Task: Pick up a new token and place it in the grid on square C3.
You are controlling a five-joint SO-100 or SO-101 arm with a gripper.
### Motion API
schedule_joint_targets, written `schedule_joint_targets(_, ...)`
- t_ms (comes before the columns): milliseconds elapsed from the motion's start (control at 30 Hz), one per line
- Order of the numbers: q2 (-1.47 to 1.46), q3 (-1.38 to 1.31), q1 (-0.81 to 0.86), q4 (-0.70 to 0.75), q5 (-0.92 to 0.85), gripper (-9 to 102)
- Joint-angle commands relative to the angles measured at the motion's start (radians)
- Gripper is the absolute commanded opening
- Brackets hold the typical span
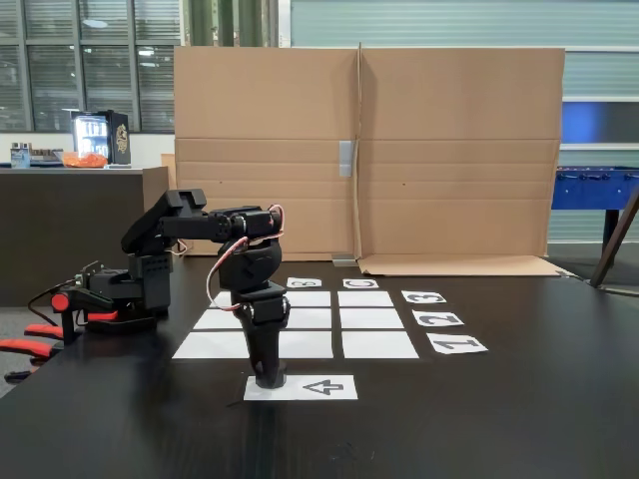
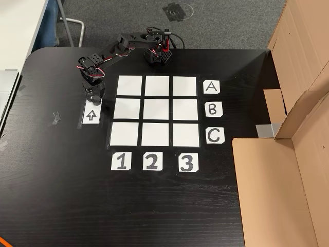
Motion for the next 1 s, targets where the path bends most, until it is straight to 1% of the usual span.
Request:
schedule_joint_targets(0,0.011,-0.038,-0.008,-0.005,-0.028,0)
schedule_joint_targets(367,0.084,-0.031,0.0,-0.008,-0.071,0)
schedule_joint_targets(533,0.183,0.002,-0.021,-0.009,-0.075,0)
schedule_joint_targets(733,0.33,0.078,-0.097,-0.009,-0.075,0)
schedule_joint_targets(967,0.457,0.186,-0.225,-0.009,-0.066,0)
